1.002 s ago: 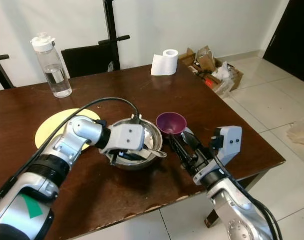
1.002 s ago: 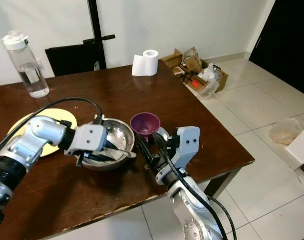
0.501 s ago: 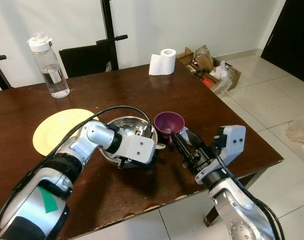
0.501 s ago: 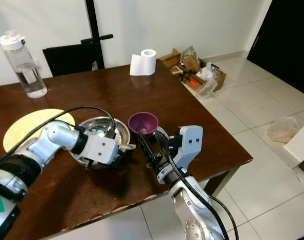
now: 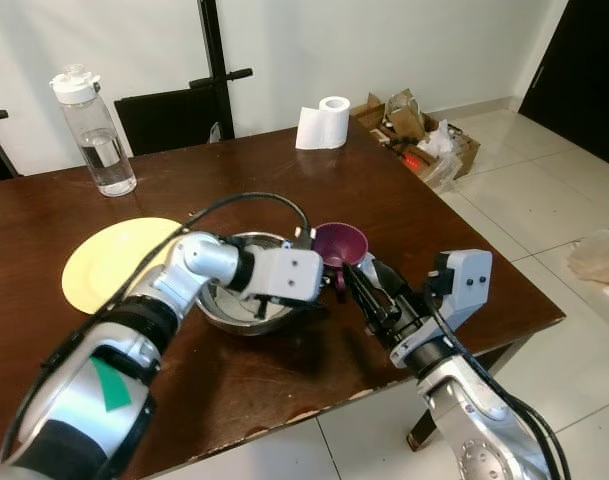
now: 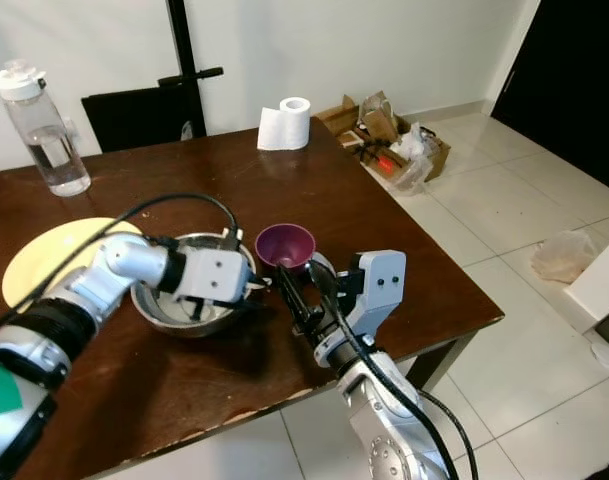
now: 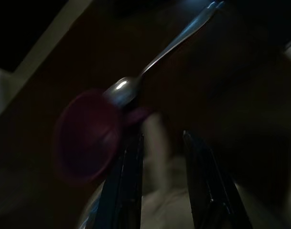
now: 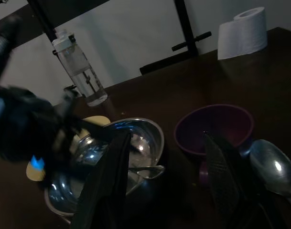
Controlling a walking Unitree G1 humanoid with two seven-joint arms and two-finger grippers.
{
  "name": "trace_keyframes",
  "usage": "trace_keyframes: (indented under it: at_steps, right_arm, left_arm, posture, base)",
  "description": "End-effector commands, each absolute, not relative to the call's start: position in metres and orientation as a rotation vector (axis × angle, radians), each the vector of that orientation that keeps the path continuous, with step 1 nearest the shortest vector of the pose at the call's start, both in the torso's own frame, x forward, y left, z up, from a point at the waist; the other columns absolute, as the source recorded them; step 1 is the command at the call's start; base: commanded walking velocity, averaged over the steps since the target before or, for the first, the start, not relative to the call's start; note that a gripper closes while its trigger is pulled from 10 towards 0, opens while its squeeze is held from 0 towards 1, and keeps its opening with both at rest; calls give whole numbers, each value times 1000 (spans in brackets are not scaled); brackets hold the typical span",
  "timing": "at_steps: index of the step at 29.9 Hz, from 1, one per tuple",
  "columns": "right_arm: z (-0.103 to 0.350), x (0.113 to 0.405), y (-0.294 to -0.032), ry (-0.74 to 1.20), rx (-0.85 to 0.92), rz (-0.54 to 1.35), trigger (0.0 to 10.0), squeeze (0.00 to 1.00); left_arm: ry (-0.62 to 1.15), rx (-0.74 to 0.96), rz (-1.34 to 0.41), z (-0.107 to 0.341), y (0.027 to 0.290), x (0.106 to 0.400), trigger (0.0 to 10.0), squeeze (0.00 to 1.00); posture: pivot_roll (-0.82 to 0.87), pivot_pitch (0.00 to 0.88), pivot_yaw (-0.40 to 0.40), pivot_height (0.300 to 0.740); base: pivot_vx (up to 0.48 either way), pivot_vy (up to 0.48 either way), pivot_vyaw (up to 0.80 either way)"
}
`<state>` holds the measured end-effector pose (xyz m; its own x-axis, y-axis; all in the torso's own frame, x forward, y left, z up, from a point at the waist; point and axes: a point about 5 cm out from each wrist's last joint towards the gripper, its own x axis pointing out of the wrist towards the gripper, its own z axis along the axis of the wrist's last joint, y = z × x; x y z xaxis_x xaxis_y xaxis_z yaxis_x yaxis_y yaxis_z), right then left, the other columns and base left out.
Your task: Setting the table
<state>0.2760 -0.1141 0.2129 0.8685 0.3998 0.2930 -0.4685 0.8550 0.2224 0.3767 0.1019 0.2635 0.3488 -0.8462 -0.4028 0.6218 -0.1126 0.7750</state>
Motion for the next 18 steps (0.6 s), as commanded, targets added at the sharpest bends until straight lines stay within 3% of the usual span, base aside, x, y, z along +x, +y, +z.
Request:
trace_keyframes:
  at_steps: [1, 4, 5, 6, 7, 8, 18]
  right_arm:
    - [210, 274, -114, -226, 288, 461, 10000, 0]
    - [210, 274, -113, -226, 290, 464, 10000, 0]
    - [210, 274, -113, -227, 293, 464, 10000, 0]
    - [210, 274, -113, -227, 293, 464, 10000, 0]
    - [210, 275, -113, -226, 293, 465, 10000, 0]
    - [210, 275, -113, -225, 293, 466, 10000, 0]
    - [211, 274, -113, -227, 290, 466, 10000, 0]
  left_arm:
    - [-219, 1150, -1236, 259, 113, 379, 10000, 0]
    - [-187, 1162, -1204, 261, 126, 381, 10000, 0]
    - [-171, 1163, -1187, 262, 131, 382, 10000, 369]
    - [-171, 1163, -1187, 262, 131, 382, 10000, 369]
    - [-154, 1163, -1183, 259, 134, 383, 10000, 827]
    - [-141, 1158, -1190, 256, 134, 382, 10000, 1000]
    - [-90, 1134, -1201, 236, 123, 384, 10000, 1000]
  posture:
    - [-38, 165, 111, 740]
    - [-34, 162, 112, 740]
    - [-34, 162, 112, 740]
    - [-34, 162, 112, 740]
    - [-31, 161, 111, 740]
    - [-32, 162, 111, 740]
    - [-47, 162, 108, 740]
  base:
    - [0, 0, 0]
    - [0, 0, 0]
    - [0, 0, 0]
    - [0, 0, 0]
    - [0, 0, 0]
    - [0, 0, 0]
    - [0, 0, 0]
